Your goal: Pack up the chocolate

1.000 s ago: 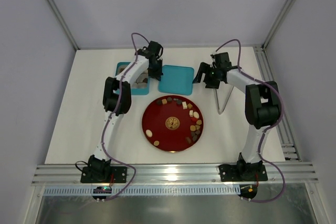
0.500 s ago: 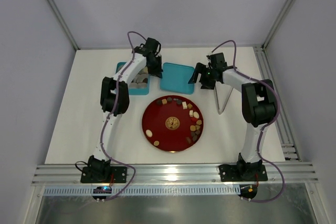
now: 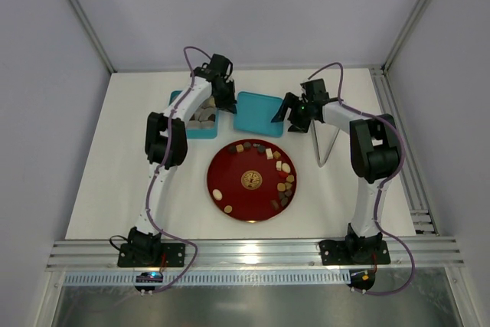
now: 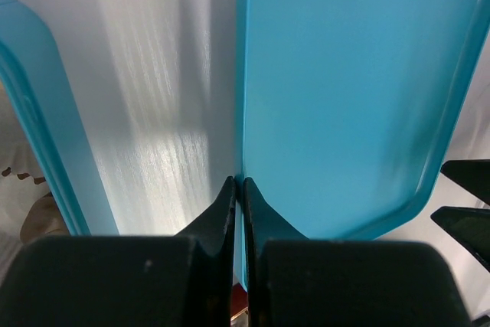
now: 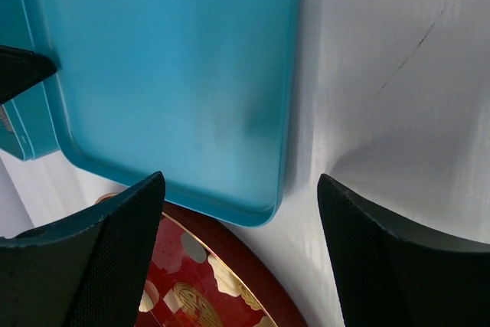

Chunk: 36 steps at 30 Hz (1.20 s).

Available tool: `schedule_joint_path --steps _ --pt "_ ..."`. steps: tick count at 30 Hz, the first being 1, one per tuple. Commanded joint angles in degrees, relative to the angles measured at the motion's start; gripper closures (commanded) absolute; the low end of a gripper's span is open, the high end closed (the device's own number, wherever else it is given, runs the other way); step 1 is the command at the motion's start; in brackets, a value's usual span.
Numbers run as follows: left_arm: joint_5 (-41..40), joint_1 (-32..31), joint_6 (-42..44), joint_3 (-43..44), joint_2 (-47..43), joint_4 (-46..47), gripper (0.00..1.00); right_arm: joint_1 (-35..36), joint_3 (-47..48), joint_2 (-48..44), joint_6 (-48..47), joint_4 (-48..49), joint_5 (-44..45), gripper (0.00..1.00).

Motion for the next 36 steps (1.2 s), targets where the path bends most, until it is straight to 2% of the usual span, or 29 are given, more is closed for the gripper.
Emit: schedule_joint_path --steps 1,12,29,33,36 --pt "2.97 0.73 -1.36 1.52 -3.35 -0.32 1.00 0.34 -0.36 0.60 3.12 3.51 -2.01 0.20" --pt "4.29 0.91 -2.33 2.40 -2.20 -2.17 1.00 0.43 -2.82 0.95 6.38 6.14 -3.59 0.19" --pt "6.22 0.91 -2.07 1.96 -1.50 -3.05 1.00 0.61 -3.53 6.75 15.17 14.68 -9.84 0.20" --pt "6.75 0.91 -1.45 1.96 -1.59 -3.40 1.00 0.52 -3.27 7.89 16.66 17.57 -10.19 0.25" --pt "7.02 0.91 -1.10 1.87 -1.59 -3.66 1.00 0.52 -3.44 8.51 17.63 19.42 -10.89 0.32"
